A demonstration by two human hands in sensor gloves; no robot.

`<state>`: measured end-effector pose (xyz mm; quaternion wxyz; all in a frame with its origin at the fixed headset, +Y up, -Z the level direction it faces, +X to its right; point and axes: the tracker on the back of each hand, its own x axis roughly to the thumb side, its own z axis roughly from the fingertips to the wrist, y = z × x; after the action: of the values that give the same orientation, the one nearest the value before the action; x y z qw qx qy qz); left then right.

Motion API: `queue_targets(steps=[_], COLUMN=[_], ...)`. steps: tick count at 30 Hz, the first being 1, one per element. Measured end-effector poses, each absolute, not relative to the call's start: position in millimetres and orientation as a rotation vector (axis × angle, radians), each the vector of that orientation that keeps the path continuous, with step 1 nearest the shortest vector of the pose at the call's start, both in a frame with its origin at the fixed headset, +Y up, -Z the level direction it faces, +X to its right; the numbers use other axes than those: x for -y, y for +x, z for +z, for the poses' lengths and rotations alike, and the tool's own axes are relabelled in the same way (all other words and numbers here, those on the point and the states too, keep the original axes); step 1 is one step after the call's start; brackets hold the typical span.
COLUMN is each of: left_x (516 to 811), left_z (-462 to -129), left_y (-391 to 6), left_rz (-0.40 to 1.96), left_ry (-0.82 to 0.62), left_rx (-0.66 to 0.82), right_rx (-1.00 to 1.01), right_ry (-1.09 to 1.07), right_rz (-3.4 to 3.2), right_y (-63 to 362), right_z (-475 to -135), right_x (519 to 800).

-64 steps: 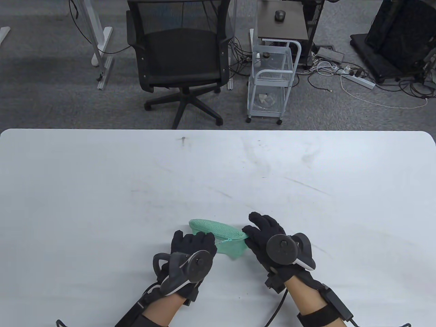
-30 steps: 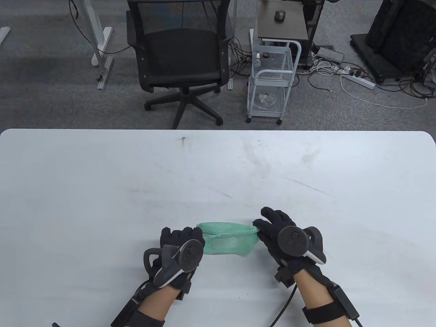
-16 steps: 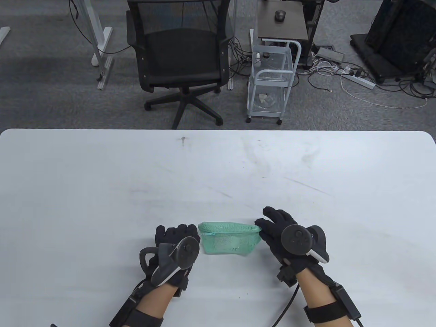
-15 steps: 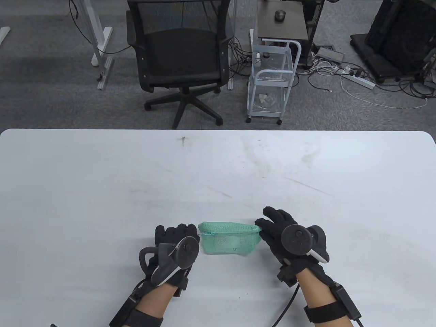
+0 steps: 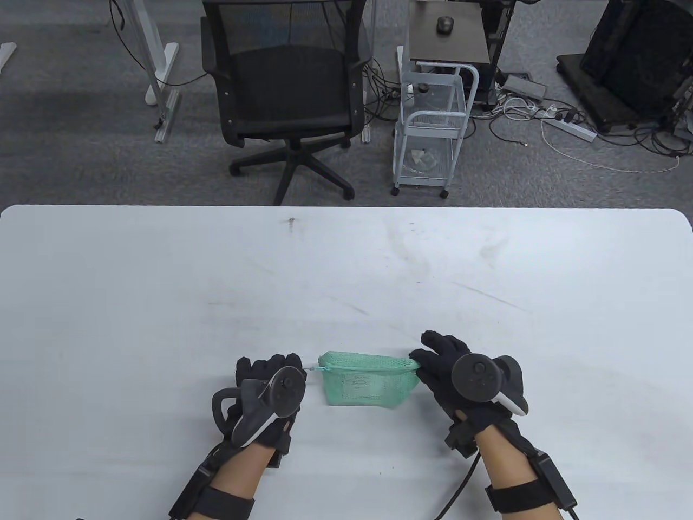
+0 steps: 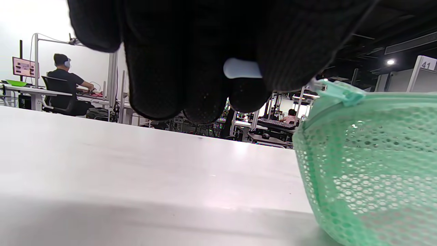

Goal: Take cleansing milk out of the toiletry bag

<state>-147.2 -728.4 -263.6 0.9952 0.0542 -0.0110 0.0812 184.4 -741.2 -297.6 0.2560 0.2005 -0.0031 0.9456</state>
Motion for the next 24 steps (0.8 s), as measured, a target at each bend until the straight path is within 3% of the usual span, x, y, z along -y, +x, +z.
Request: queue_targets(steps=[16, 24], left_x=[744, 740], left_z=[-275, -270], left_y=[-155, -156], left_rz=[0.158, 0.212], left_ry=[-0.005, 0.021], left_rx=[-0.008, 0.022], right_rx=[0.002, -0.007], right_ry=[0.539, 0.571], right_rz=[2.585, 2.593], right_y=[188, 184], right_z=[-299, -297], right_x=[743, 744])
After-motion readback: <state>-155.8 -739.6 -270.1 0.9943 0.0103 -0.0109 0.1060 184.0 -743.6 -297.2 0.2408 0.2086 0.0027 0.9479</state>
